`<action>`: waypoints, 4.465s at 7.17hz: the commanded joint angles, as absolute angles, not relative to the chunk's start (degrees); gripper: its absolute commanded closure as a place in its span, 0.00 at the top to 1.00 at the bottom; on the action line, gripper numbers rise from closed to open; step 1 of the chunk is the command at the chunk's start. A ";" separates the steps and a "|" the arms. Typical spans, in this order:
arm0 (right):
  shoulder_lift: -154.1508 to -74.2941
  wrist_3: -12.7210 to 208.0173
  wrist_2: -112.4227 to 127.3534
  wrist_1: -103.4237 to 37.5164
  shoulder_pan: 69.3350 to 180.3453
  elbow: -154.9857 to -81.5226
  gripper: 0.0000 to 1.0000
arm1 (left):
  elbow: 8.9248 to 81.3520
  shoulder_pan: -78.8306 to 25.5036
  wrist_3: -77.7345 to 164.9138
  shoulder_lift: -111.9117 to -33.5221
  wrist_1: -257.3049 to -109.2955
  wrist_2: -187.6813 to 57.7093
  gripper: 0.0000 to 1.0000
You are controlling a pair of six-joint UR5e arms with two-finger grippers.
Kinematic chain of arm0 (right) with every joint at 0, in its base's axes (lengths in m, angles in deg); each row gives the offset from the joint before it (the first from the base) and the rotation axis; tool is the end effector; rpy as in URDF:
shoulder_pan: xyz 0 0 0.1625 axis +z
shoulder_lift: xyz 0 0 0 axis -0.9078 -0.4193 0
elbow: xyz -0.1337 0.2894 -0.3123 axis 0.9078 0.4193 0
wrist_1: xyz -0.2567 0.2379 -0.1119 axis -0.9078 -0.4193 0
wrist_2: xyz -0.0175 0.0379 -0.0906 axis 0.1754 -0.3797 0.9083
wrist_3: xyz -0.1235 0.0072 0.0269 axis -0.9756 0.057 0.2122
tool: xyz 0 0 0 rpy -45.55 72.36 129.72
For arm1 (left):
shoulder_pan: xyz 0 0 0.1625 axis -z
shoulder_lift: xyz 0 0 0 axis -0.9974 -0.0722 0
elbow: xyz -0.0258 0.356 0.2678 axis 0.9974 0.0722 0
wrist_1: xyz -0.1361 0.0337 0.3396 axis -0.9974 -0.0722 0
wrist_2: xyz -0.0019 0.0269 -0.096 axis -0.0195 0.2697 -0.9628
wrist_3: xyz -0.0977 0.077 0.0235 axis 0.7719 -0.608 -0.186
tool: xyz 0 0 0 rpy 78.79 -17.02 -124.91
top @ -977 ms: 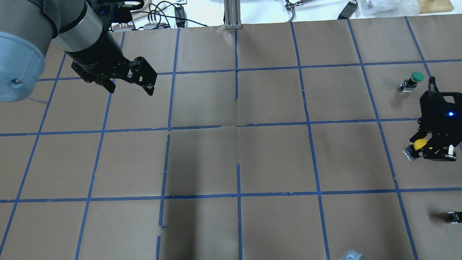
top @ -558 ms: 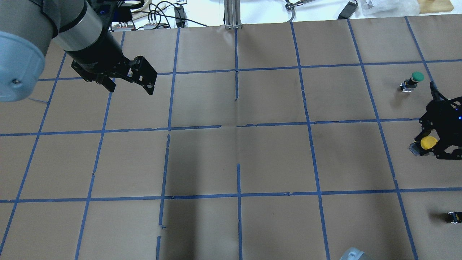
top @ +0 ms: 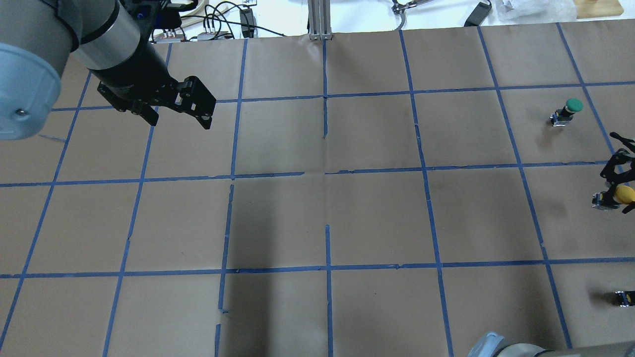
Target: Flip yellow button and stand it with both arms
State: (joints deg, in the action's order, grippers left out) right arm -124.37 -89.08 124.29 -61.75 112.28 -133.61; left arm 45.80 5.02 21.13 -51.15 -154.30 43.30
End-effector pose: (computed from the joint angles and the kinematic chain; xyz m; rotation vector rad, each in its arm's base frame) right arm -0.2141 -0.4135 0.2943 -2.6117 1.2816 -0.0003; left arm -0.1471 -0.4312 0.4896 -0.2339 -3.0782 0.0877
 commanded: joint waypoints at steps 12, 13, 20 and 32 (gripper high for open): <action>-123.12 -91.33 123.40 -54.60 114.95 -123.99 1.00 | 42.94 4.93 22.71 -51.45 -155.88 43.38 1.00; -125.34 -85.90 122.52 -51.34 115.56 -121.35 1.00 | 42.94 4.93 22.71 -51.45 -155.79 43.38 1.00; -128.44 -29.43 112.42 -36.71 142.25 -103.84 1.00 | 42.94 4.67 24.45 -51.54 -155.79 43.47 1.00; -128.35 58.27 117.32 -41.72 163.20 -103.57 1.00 | 42.50 4.49 27.54 -51.63 -156.05 42.94 1.00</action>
